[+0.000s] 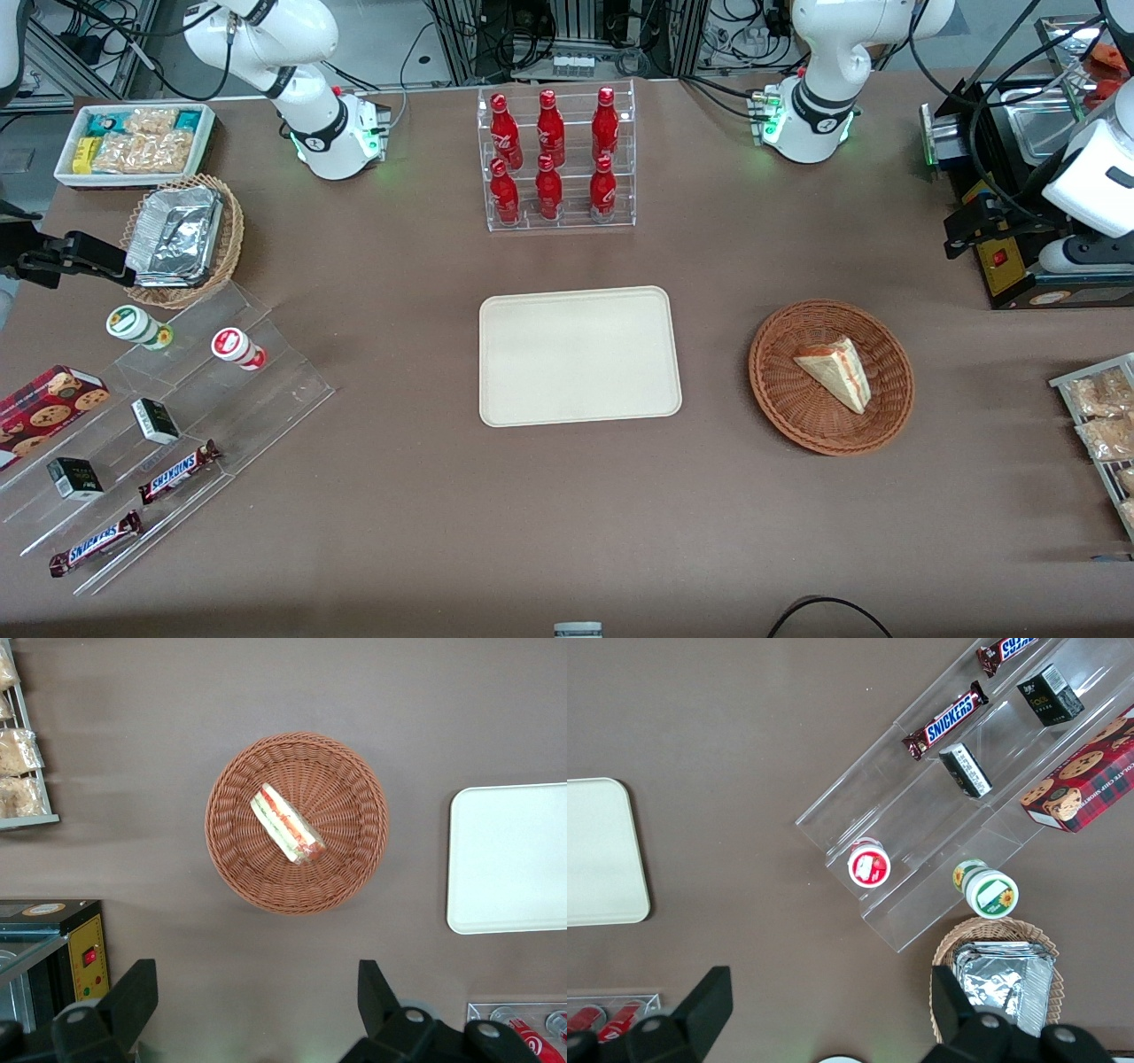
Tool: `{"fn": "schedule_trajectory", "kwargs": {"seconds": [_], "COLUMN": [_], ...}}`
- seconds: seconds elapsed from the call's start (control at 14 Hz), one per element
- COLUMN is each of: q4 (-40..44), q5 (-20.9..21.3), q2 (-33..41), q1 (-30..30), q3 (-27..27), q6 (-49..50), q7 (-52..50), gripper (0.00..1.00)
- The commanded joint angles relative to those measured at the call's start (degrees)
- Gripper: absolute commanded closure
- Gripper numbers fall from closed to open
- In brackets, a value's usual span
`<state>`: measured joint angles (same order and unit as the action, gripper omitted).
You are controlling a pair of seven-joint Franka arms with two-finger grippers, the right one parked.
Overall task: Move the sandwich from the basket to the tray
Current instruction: 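Move the left gripper over the wrapped sandwich in the wicker basket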
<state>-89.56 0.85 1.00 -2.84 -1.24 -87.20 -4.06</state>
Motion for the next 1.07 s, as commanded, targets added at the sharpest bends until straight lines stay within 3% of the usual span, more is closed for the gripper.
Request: {"fn": "schedule_trajectory", "kwargs": {"seconds": [0.0,0.57,0.79,1.0], "q4": [1.84,-3.58,-14.90,-24.14], "q5": [-0.06,2.30,2.40,2.40], "q2": [-0.47,-3.72,-3.02,-3.54], "q1": [-0.32,0.56,1.79,1.62], "q3": [0.54,0.63,0.63,0.28], "q6": [1.68,-1.82,-14.62,-28.87], "q7": [0.37,-0.78,-2.87,-18.56], "gripper": [0.00,0.00,0.00,0.00]}}
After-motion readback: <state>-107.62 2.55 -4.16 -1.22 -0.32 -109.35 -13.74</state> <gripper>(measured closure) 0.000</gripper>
